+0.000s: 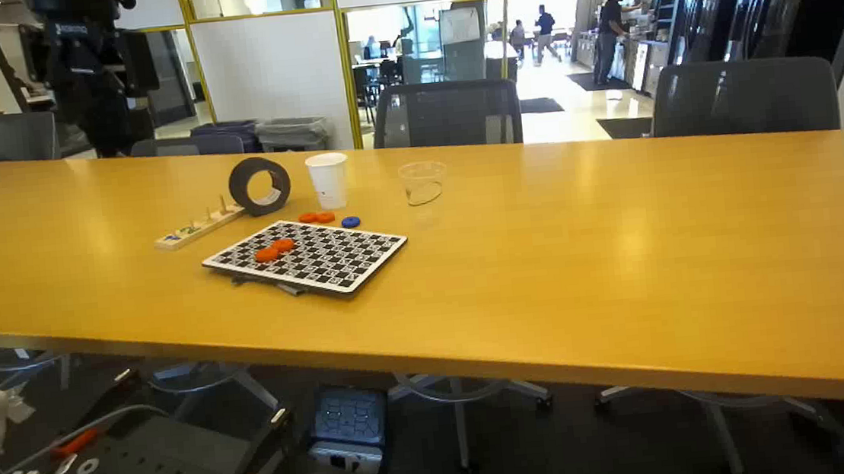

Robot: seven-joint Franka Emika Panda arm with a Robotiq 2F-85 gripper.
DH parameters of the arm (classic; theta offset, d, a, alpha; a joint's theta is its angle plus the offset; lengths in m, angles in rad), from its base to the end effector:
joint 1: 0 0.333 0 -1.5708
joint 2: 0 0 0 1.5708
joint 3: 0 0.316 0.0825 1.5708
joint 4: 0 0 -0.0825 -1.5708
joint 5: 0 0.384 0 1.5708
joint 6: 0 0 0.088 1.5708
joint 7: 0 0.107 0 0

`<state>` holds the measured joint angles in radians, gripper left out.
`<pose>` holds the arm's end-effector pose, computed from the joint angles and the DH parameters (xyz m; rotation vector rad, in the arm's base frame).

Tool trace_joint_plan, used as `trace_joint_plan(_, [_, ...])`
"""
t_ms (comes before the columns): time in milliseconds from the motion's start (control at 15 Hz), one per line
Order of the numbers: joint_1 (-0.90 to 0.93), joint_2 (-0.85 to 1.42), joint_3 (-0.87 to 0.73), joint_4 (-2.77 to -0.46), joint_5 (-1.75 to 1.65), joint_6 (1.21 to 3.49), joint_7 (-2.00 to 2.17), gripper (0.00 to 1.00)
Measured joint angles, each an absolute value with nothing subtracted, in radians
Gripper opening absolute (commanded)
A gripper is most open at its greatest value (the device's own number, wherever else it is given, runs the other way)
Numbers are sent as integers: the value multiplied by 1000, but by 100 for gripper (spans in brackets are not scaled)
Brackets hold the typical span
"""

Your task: Put the orange discs in the white cup and the blue disc in the clear cup

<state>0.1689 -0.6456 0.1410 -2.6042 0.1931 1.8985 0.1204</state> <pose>0.3246 0.1191 0.4521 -3.0542 -0.1385 0.1219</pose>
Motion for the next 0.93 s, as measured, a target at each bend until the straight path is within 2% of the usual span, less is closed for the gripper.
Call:
trace_joint_plan(667, [164, -634, 141, -2605, 193, 1906, 121, 100])
trace_joint_plan(933, [141, -553, 141, -2599, 183, 2010, 129, 100])
